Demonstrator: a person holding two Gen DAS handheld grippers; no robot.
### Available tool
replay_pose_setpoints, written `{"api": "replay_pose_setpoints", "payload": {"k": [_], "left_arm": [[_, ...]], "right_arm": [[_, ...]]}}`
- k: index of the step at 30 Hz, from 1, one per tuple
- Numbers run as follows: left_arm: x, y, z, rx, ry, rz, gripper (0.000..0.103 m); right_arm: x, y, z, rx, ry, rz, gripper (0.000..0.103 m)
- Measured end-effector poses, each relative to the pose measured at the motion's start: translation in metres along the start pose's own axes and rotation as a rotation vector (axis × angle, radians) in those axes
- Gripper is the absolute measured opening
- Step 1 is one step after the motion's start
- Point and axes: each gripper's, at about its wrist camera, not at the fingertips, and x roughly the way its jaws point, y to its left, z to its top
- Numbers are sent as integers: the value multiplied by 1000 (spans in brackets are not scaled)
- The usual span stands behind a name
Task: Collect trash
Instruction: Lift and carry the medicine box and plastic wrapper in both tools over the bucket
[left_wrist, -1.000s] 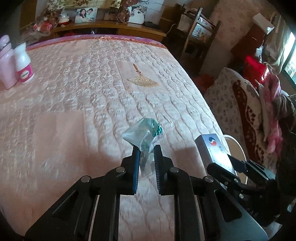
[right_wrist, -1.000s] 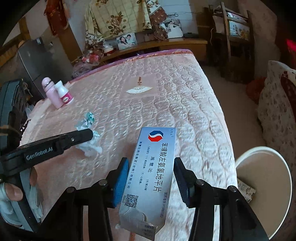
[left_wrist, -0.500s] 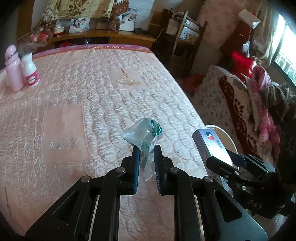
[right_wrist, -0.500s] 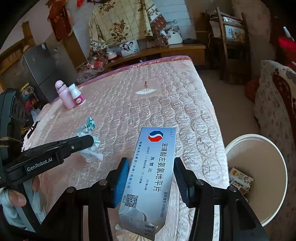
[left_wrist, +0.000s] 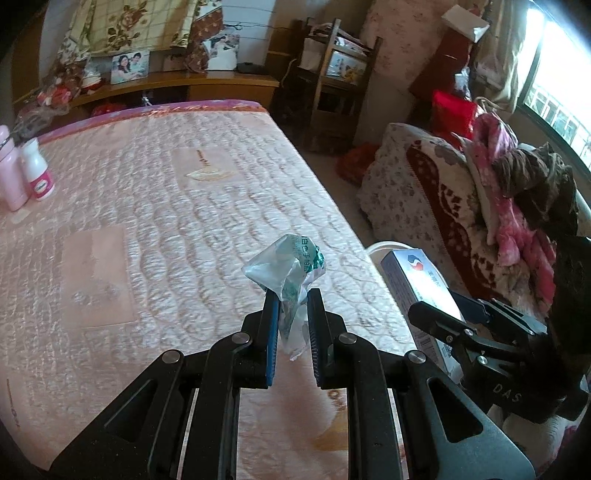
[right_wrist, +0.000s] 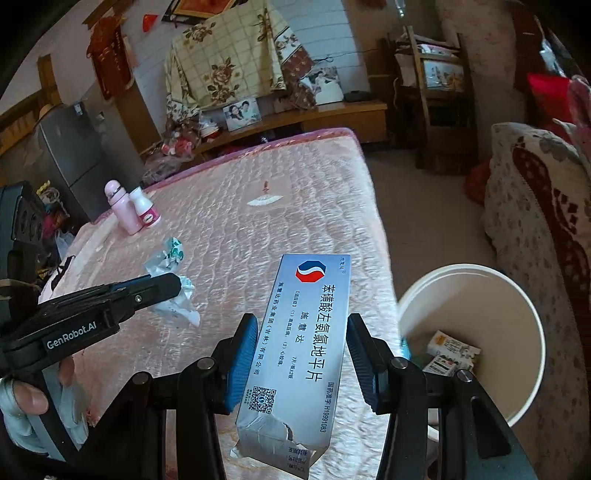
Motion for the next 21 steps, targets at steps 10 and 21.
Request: {"api": "replay_pose_setpoints", "payload": {"k": [10,21], "left_arm": [[22,-41,4,42,39,-68,12],[53,-96,9,105,88,-137,12]], "right_arm": [[-15,-36,-3,52,-14,-55,48],[-25,-91,-13,126,-14,-123,48]]}}
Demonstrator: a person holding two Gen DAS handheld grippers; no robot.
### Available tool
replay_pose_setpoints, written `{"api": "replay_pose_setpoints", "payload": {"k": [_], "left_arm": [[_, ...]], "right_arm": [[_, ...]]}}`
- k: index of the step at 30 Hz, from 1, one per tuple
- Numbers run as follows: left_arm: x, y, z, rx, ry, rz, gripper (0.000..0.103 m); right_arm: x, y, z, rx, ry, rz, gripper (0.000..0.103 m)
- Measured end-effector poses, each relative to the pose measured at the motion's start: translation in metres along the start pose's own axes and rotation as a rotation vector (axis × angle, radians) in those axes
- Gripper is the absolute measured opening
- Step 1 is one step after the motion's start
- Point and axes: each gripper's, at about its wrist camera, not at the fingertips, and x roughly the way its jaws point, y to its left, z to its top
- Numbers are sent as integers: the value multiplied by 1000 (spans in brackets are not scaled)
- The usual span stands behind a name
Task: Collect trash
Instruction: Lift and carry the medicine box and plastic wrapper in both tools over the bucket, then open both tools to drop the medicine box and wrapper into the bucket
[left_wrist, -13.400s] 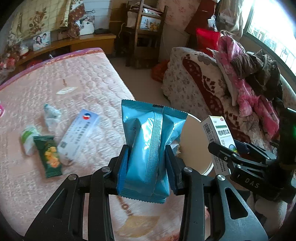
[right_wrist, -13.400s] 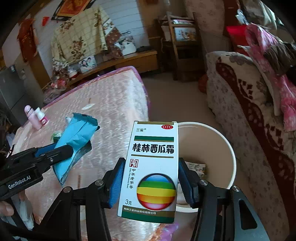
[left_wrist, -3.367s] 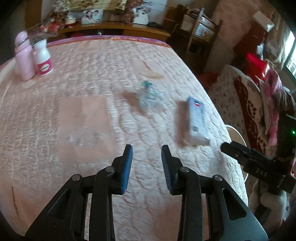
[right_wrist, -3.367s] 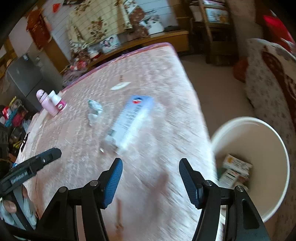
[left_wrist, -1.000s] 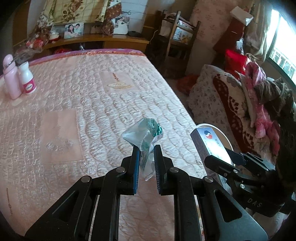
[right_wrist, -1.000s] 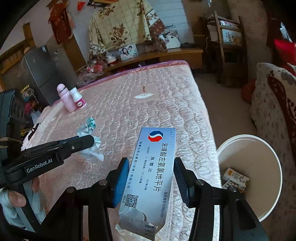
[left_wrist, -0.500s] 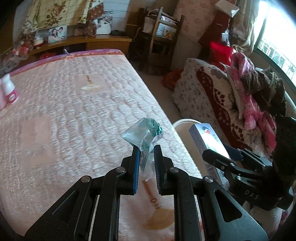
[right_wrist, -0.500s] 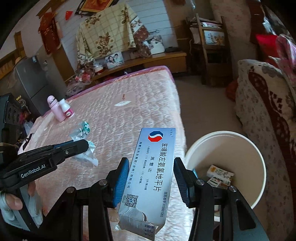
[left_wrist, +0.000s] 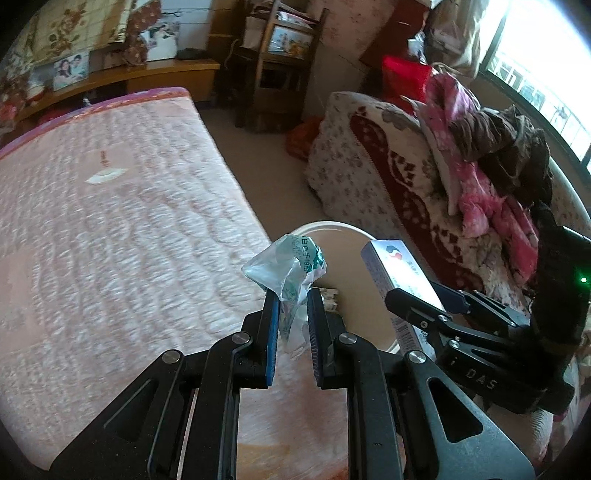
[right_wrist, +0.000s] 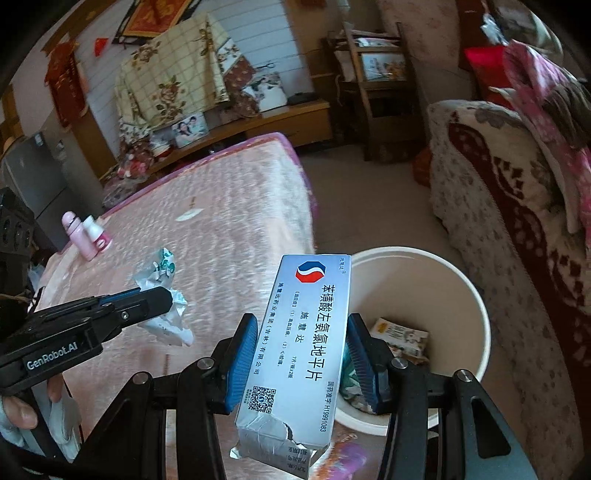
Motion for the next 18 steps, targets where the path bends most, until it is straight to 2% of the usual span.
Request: {"api": "replay_pose_setpoints", "payload": {"k": [11,18], "left_arm": [[40,-30,11,7,60,-84,13],[61,-36,12,10,91,-88,13]], "right_arm": [[9,-54,0,81,24,-64,48],[20,-80,-5,131,47,-87,48]]}}
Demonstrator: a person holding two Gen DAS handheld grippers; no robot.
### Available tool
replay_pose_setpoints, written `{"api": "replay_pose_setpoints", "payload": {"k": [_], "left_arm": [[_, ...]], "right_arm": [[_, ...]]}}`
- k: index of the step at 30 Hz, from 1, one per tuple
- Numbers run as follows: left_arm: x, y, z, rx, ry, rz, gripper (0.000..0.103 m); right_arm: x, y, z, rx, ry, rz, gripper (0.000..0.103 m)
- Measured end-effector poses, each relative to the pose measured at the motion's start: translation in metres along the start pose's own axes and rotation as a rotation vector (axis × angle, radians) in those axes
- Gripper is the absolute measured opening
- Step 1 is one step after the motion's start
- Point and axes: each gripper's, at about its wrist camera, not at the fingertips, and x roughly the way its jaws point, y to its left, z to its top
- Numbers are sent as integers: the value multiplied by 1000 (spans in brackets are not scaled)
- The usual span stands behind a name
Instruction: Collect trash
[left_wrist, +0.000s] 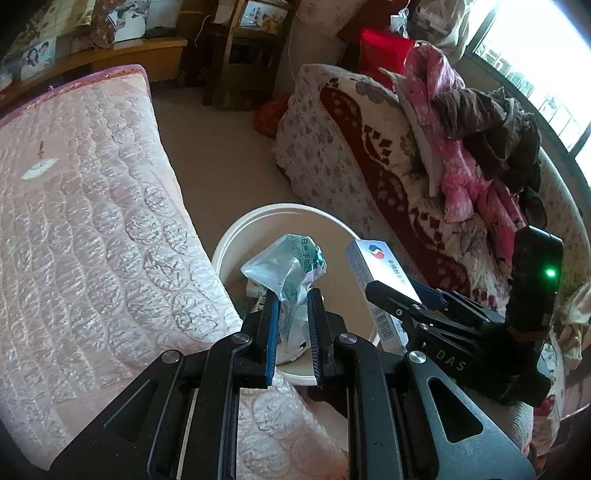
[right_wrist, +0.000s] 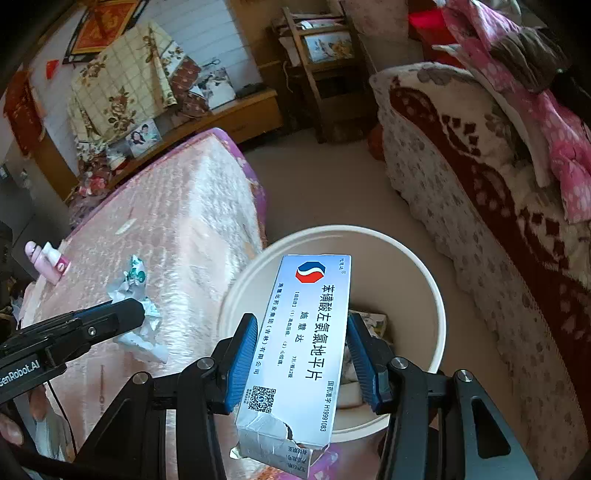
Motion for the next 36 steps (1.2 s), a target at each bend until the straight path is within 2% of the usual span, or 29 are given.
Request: {"api": "replay_pose_setpoints", "payload": {"k": [3,7,14,20,25,31,36], "left_arm": [[7,-1,0,-2,4,4,15],[14,-2,0,10,11,-11,38],[17,-3,-1,30,10,-31,41],[4,5,-8,25,-33,2,42],[-15,7,-17,35,-95,68,42],[-43,11,-27,31,-165,117,42],[-73,8,-36,57,-258,244,42]], "right_arm": [[6,-7,0,18,9,-4,48],[12,-13,-1,43,17,-15,51],[19,-16,-4,50,38,-19,52],[15,-16,-6,64,32,-3,52],[4,-3,-10,37,7,-35,53],[-18,17,-16,7,-62,-63,55],[-36,34,-20,-8,-110,-91,61]]}}
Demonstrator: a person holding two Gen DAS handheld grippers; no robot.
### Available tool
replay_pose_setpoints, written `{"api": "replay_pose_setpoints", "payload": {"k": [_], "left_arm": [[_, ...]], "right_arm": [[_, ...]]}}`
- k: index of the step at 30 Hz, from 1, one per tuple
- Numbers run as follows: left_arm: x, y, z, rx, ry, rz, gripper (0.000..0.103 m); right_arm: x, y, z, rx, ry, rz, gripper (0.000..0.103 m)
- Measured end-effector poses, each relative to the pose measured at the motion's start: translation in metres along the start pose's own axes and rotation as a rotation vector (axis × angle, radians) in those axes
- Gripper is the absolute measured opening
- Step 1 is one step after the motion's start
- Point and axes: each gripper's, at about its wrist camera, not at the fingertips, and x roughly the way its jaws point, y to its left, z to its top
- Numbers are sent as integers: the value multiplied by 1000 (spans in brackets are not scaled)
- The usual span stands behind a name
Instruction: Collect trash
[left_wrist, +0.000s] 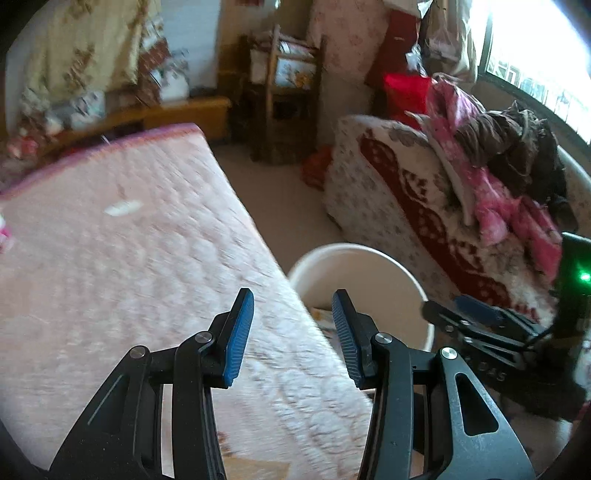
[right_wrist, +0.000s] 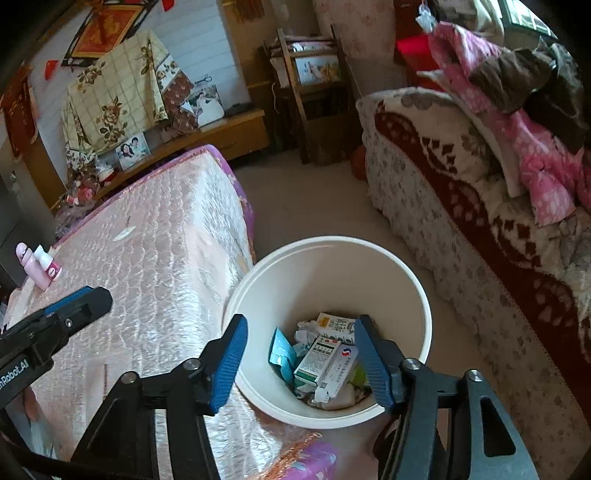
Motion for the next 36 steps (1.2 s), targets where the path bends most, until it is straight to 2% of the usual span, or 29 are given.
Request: {"api": "replay_pose_setpoints", "payload": {"k": [4,6,8,9,11,13,17,20,30,36], "left_arm": [[-26,9,-1,-4,-63,18,42],[-40,12,0,-2,-91,29,42],[-53,14,1,5,-120,40,43],[-62,16,1,6,-138,46,43],[-73,17,1,4,-163,47,54],[-88,21,0,-2,-202,45,60],[-108,23,-2,4,-253,50,64],[-121,25,-5,10,-282,51,65],[-146,36,-13,-8,-335,71,66],[-155,42,-15,-22,-356,79,66]], "right_arm": [[-20,13,0,-11,-55,-14,64],[-36,22,1,-26,-99,-32,70],[-52,30,2,-34,-156,-50,82],[-59,33,2,-40,-179,-58,83],[-73,40,3,-55,-226,-77,83],[-88,48,5,-71,-272,-99,83],[-111,57,6,-71,-328,-84,85],[-122,64,5,-75,-356,-80,89],[-153,83,-1,-92,-443,-82,90],[-163,90,-6,-102,-479,-85,95]]}}
